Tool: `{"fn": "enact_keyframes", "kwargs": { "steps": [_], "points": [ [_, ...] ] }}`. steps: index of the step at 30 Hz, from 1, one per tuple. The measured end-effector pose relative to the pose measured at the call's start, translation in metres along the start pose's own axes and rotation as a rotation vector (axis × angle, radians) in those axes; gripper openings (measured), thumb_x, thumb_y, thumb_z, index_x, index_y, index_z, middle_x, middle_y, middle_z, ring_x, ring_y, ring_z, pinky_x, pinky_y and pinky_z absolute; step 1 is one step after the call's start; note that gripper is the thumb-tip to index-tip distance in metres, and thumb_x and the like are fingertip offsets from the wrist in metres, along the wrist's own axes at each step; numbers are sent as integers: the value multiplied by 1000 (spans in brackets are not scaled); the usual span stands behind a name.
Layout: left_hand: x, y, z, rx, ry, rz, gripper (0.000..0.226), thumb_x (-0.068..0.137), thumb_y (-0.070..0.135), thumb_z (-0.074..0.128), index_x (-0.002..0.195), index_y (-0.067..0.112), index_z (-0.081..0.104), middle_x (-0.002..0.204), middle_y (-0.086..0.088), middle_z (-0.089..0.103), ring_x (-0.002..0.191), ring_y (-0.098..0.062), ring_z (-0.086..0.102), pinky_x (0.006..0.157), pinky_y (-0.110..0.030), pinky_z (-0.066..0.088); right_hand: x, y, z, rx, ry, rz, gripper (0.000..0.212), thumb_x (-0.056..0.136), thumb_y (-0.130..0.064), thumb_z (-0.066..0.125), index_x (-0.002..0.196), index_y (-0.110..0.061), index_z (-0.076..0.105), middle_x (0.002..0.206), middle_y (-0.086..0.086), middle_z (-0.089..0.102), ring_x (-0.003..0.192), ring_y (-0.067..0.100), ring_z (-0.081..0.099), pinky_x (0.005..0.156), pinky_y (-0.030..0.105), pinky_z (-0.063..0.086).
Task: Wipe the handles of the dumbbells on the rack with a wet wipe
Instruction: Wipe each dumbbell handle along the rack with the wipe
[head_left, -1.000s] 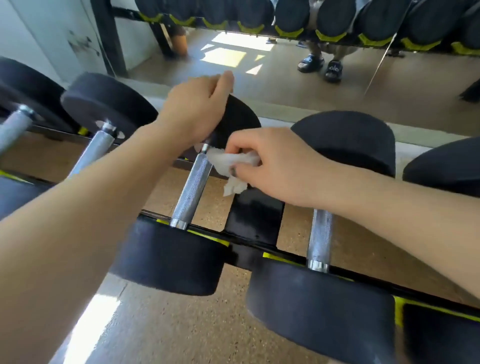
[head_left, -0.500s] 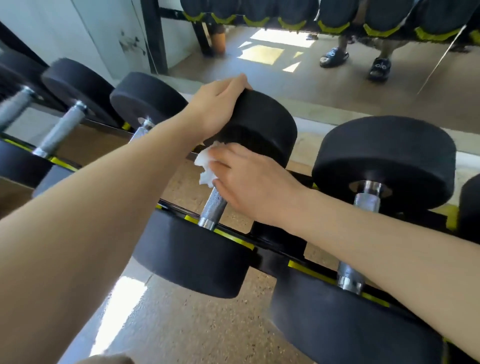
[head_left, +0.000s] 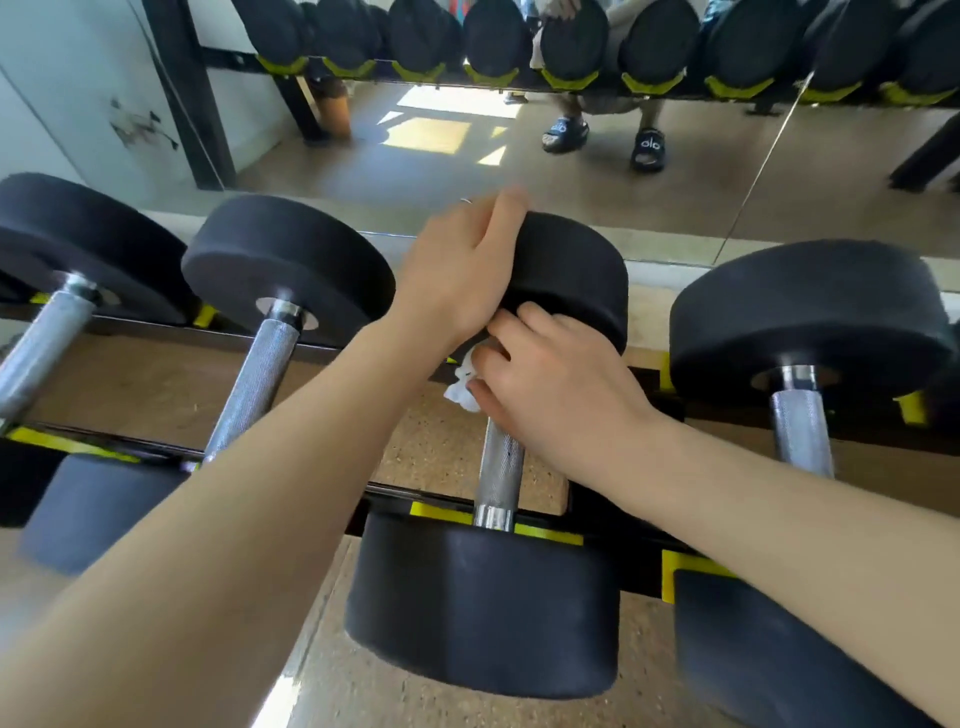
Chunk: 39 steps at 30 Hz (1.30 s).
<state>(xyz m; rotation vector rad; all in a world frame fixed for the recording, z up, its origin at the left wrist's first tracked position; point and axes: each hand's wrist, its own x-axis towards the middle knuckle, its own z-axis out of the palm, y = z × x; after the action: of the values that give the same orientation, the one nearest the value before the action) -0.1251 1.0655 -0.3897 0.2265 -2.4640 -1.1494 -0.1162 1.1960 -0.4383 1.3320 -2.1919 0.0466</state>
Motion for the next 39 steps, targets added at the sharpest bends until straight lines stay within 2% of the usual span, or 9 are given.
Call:
{"fn": "enact_keyframes", "kwargs": {
  "steps": [9, 18, 22, 24, 27, 31, 33, 35, 39],
  "points": [
    [4, -7, 1, 1, 3, 85, 54, 106, 45, 23, 98, 11, 65, 93, -6, 66, 91, -17, 57, 84, -42, 48, -8, 5, -10, 4, -67, 57, 33, 81, 2, 62, 111, -9, 62, 89, 10, 53, 74, 25, 51, 58, 29, 25],
    [5, -9, 2, -8, 11, 100, 59, 106, 46, 20, 98, 9, 65, 93, -6, 66, 87, -12, 57, 85, -43, 49, -23, 5, -6, 98, -129, 151, 39, 84, -5, 61, 123, -2, 60, 98, 11, 60, 82, 26, 60, 61, 35, 55],
    [3, -9, 2, -23, 18, 97, 60, 106, 47, 19, 98, 13, 67, 94, -3, 67, 93, -15, 59, 89, -44, 49, -25, 1, -17, 334, -118, 361, 9, 90, -11, 56, 92, -14, 64, 77, -6, 59, 65, 13, 56, 56, 15, 42],
    [3, -10, 2, -29, 13, 89, 60, 104, 48, 18, 98, 13, 67, 94, -3, 67, 94, -15, 60, 90, -46, 49, -26, 8, -16, 561, -254, 642, 24, 92, -17, 54, 70, -21, 59, 57, -10, 56, 53, 8, 55, 52, 12, 37],
    [4, -11, 1, -63, -6, 75, 59, 105, 48, 19, 98, 15, 68, 94, -1, 67, 95, -16, 60, 92, -46, 49, -28, 20, -21, 816, -336, 881, 28, 92, -15, 50, 71, -13, 67, 52, 3, 63, 50, 7, 59, 54, 19, 43],
    [4, -18, -5, -187, -45, 65, 46, 108, 41, 28, 102, 26, 71, 103, 7, 70, 101, -10, 60, 98, -38, 48, -22, 4, -36, 618, -20, 402, 20, 93, -7, 52, 100, -16, 68, 86, -8, 65, 78, 5, 58, 70, 18, 47],
    [4, -22, -6, -212, -60, 88, 43, 109, 37, 28, 105, 27, 69, 106, 9, 68, 103, -6, 59, 97, -33, 47, -20, -4, -30, 390, -53, 207, 39, 87, -2, 62, 123, -16, 60, 106, -2, 57, 91, 11, 54, 74, 21, 50],
    [3, -26, -5, -234, -58, 101, 41, 109, 33, 28, 108, 26, 68, 107, 9, 67, 101, -2, 57, 95, -27, 45, -15, -4, -17, 225, -167, 136, 48, 80, -2, 71, 123, -16, 57, 108, 4, 49, 92, 19, 49, 63, 31, 52],
    [0, -34, -3, -272, -33, 102, 39, 110, 28, 28, 113, 24, 66, 110, 9, 64, 102, 5, 53, 90, -14, 40, -13, -2, -14, 178, -259, 91, 27, 91, -15, 55, 117, -11, 61, 115, 3, 47, 99, 19, 47, 74, 34, 51]
  ]
}}
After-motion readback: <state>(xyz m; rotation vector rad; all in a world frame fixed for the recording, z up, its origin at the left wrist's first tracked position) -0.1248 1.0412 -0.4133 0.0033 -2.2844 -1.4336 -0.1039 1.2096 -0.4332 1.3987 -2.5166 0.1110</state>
